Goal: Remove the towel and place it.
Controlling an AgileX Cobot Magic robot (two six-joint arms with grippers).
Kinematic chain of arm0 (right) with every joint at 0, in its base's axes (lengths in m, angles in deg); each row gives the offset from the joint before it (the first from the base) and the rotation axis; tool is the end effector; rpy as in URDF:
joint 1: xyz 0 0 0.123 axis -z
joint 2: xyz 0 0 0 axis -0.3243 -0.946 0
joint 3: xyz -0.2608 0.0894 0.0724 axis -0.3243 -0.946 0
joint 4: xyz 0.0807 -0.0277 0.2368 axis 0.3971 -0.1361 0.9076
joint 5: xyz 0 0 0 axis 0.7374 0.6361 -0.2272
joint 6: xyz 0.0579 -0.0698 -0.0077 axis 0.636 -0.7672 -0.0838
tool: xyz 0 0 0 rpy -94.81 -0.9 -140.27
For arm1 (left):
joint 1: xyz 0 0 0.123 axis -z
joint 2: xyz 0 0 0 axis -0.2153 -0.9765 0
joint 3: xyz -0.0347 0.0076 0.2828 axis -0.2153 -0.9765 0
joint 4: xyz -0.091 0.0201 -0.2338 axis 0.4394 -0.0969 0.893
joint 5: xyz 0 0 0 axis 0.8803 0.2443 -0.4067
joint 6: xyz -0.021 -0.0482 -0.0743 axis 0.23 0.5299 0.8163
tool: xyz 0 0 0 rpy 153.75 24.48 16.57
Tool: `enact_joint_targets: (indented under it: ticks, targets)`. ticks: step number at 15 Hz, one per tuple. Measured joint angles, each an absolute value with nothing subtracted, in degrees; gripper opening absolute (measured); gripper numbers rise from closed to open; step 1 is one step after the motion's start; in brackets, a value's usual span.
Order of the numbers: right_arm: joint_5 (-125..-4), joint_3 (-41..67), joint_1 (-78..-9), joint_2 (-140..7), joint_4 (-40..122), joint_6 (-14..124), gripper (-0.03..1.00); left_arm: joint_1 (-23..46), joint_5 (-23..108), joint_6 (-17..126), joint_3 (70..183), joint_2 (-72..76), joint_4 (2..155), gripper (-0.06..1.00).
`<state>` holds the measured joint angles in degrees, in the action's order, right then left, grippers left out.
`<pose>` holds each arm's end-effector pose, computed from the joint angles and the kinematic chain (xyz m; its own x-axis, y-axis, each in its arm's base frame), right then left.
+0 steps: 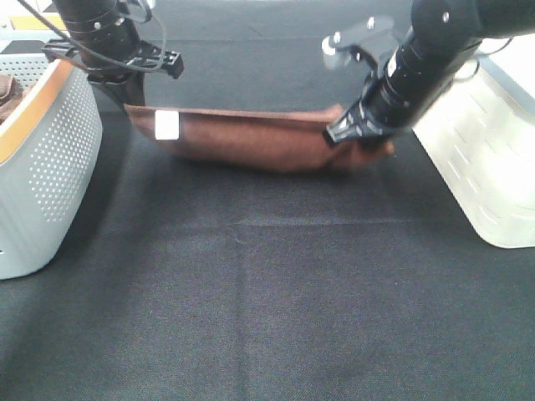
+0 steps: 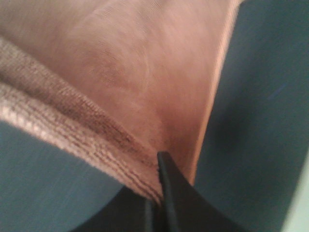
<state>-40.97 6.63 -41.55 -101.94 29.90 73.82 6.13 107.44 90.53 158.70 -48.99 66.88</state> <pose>0.3676 0.1506 0.1899 -0.7750 -0.4422 -0.4514 -0.4613 0.8841 -0.0742 0.4390 -0.1510 0.2384 -0.9311 0.2682 -0.2471 0.2876 0.9567 -0.0455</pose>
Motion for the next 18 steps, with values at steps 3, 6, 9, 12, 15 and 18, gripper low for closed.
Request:
enact_joint_targets:
  ticks: [3,6,9,12,15,18]
  targets:
    - [-30.6,6.6,-41.6,-101.8,34.7,72.8,0.0,7.4,107.6,90.2,148.9,-48.8,69.0,0.0]
    - [-25.8,6.6,-41.6,-101.8,35.3,74.7,0.0,10.0,107.7,90.0,142.6,-48.8,69.0,0.0]
    - [-22.7,2.7,-41.6,-101.7,38.1,75.9,0.0,14.0,107.6,89.9,136.8,-48.8,66.7,0.0]
    - [-22.3,-0.8,-41.6,-101.7,40.4,76.0,0.0,14.7,107.4,91.8,133.6,-48.8,66.8,0.01]
    - [-21.8,-1.0,-41.3,-101.7,39.7,77.3,0.28,14.5,107.8,92.5,133.1,-48.8,65.0,0.41]
    - [-18.9,-1.0,-41.3,-101.7,42.1,77.1,0.68,14.5,107.8,91.2,133.1,-48.8,65.3,0.64]
